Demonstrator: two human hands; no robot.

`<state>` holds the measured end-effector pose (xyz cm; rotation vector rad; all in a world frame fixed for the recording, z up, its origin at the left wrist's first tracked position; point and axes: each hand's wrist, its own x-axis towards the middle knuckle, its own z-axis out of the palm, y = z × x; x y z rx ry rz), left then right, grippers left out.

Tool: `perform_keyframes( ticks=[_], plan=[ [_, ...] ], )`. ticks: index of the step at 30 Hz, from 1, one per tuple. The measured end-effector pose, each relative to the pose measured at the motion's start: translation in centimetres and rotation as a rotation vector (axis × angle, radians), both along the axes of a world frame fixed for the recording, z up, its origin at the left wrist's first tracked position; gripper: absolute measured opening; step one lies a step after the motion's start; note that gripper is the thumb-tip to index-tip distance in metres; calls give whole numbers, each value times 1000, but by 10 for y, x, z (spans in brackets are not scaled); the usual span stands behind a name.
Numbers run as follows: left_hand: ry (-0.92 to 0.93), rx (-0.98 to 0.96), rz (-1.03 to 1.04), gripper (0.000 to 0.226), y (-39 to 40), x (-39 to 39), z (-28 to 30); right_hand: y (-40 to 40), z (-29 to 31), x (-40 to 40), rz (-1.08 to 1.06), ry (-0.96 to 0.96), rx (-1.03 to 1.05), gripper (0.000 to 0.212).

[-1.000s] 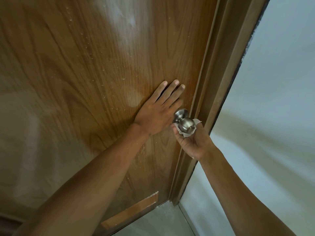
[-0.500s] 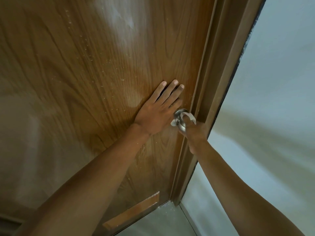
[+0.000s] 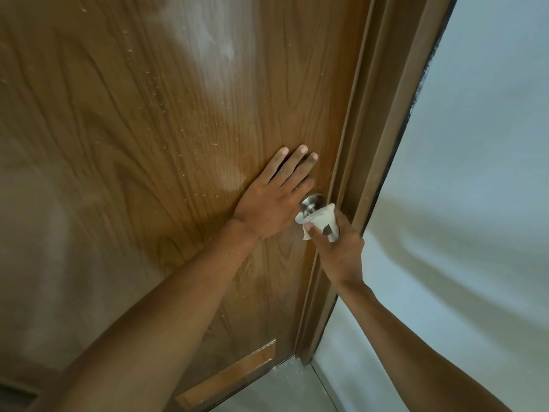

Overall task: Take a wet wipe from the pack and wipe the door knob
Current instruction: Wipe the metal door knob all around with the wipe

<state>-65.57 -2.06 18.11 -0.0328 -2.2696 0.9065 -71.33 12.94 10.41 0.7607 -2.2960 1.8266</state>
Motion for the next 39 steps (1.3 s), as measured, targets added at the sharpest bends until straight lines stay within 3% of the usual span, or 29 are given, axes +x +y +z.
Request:
perform_keyframes(
  ticks=[7, 13, 17, 21, 24, 27, 31, 34, 37, 39],
  plan=[
    [-25, 9, 1, 38, 0, 1, 1, -3, -8, 9, 11, -295, -194, 35],
    [-21, 46, -19, 36, 1, 2, 2, 11, -12, 17, 47, -223, -38, 19],
    [-27, 60, -38, 35, 1, 5, 3, 7, -11, 14, -133, -222, 127, 17],
    [-35, 55, -40, 36, 1, 6, 4, 7, -3, -1, -252, -237, -24, 30],
    [-43, 70, -39, 38, 2, 6, 4, 5, 13, -10, -272, -253, -90, 14],
    [-43, 72, -31, 39, 2, 6, 3, 3, 26, -7, -193, -112, 7, 19],
    [-47, 90, -14, 37, 4, 6, 2, -2, 34, 18, 93, 190, 173, 29],
    [-51, 102, -23, 35, 4, 7, 2, -2, 33, 34, 127, 161, 159, 32],
    [-36, 262, -95, 34, 14, 20, -1, 2, 37, 39, 118, -9, -13, 29],
    [15, 528, -166, 28, 24, 35, -8, 3, 40, 40, 111, -65, -57, 25]
  ],
)
